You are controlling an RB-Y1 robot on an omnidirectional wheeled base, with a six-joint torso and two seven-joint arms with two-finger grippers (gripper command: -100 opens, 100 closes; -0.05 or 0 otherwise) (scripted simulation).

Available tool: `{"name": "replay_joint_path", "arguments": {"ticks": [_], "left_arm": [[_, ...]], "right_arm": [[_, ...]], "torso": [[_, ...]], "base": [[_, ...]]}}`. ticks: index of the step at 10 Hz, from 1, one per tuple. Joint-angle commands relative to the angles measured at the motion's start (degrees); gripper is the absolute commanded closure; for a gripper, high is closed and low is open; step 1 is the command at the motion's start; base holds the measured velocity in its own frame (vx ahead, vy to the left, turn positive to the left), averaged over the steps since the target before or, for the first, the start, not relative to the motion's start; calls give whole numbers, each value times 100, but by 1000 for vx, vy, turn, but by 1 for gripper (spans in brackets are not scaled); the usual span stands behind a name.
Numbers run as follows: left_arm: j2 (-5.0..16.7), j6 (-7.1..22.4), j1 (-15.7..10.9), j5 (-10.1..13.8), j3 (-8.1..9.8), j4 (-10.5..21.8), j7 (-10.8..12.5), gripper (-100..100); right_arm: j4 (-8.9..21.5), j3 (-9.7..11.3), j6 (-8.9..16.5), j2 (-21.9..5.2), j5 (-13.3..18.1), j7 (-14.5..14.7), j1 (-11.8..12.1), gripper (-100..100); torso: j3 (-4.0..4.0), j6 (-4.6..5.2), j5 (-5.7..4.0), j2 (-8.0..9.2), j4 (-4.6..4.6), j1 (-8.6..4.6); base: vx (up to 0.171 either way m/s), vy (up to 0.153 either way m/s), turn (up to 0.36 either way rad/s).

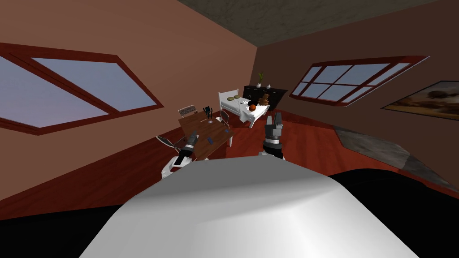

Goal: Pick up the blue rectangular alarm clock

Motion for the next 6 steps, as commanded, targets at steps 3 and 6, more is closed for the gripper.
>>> {"name": "replay_joint_path", "arguments": {"ticks": [3,6], "left_arm": [[386,181,-57,154,-236,680,138,-100],[519,236,-76,208,-346,1142,185,-100]], "right_arm": [[0,-1,0,0,0,0,0,0],[0,-1,0,0,0,0,0,0]], "torso": [[2,-1,3,4,1,15],[0,-1,1,0,0,11]], "base": [[60,-74,-150],[58,-62,-95]]}}
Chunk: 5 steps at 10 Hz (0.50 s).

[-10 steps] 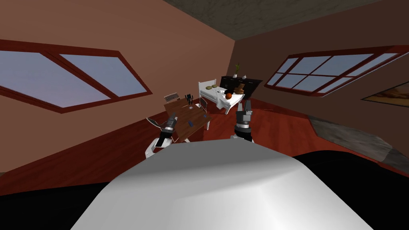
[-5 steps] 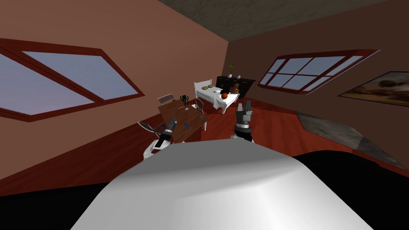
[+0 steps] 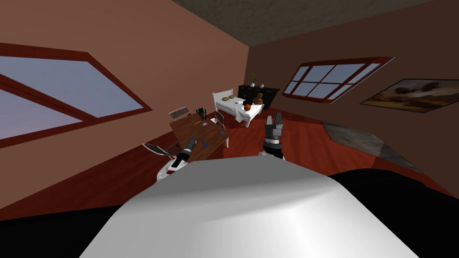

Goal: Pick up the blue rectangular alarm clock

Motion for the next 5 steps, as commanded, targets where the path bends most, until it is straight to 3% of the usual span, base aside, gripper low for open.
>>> {"name": "replay_joint_path", "arguments": {"ticks": [1,3,4,5], "left_arm": [[140,19,-7,58,-137,286,46,-100],[140,19,-7,58,-137,448,46,-100],[261,78,-16,111,-261,612,95,-100],[261,78,-16,111,-261,738,95,-100]], "right_arm": [[0,0,0,0,0,0,0,0],[0,0,0,0,0,0,0,0],[0,0,0,0,0,0,0,0],[0,0,0,0,0,0,-1,0]], "torso": [[0,0,0,0,0,0],[2,-1,1,2,1,3],[6,-1,2,10,2,10],[4,3,2,5,2,6]], "base": [[50,-48,-141],[35,-30,-38],[43,-36,-159],[49,-33,-93]]}}
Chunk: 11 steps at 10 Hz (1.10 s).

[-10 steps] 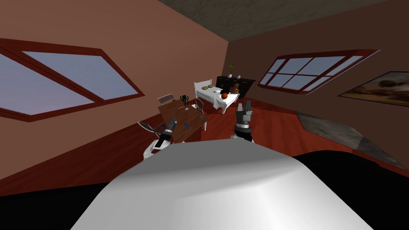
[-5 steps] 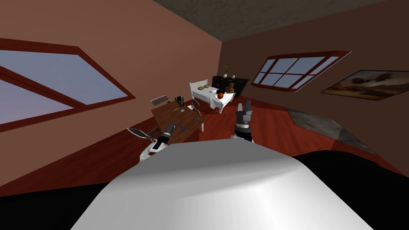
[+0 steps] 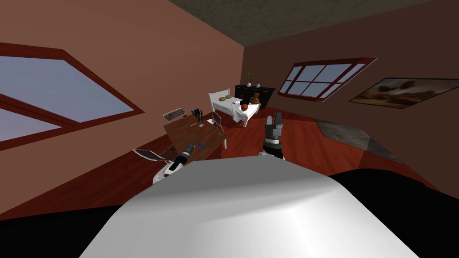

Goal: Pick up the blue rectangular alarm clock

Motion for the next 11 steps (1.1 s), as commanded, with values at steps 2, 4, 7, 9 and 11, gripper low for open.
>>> {"name": "replay_joint_path", "arguments": {"ticks": [2,4,7,9,11], "left_arm": [[122,31,-71,56,-168,426,70,-100],[229,92,-70,106,-302,701,118,-100],[329,153,-65,155,-440,1001,167,-100],[329,153,-65,155,-440,1105,167,-100],[421,215,-55,202,-581,1342,215,-100]], "right_arm": [[0,0,0,0,0,0,0,0],[0,0,0,0,0,0,0,0],[0,0,0,0,0,0,0,0],[0,0,0,0,0,0,0,0],[0,0,0,0,0,0,0,0]], "torso": [[3,0,1,5,1,4],[-2,0,0,-3,-1,-2],[2,-1,0,4,0,1],[0,0,0,0,0,0],[-1,2,-1,-2,0,-3]], "base": [[37,-30,-84],[68,-42,-117],[47,-29,-70],[40,-24,-44],[62,-36,-120]]}}
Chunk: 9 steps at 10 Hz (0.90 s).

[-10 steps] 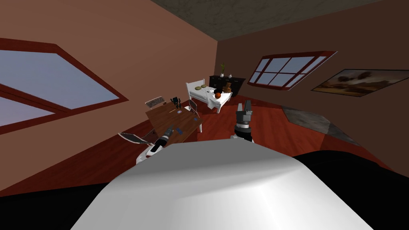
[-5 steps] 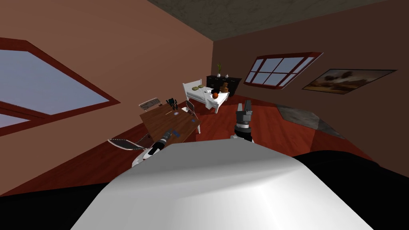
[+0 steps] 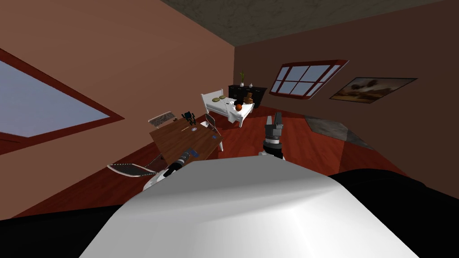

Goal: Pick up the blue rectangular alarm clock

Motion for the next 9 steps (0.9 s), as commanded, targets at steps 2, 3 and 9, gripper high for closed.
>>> {"name": "replay_joint_path", "arguments": {"ticks": [2,3,9], "left_arm": [[50,-7,-79,36,-198,488,48,-100],[50,-7,-79,36,-198,543,48,-100],[305,219,5,191,-756,1478,222,-100]], "right_arm": [[0,0,0,0,0,0,0,0],[0,0,0,0,0,0,0,0],[0,0,0,0,0,0,1,0]], "torso": [[4,-1,2,8,1,6],[2,2,0,3,1,0],[-5,-2,1,-8,-2,3]], "base": [[43,-25,-61],[57,-25,-80],[85,-28,-131]]}}
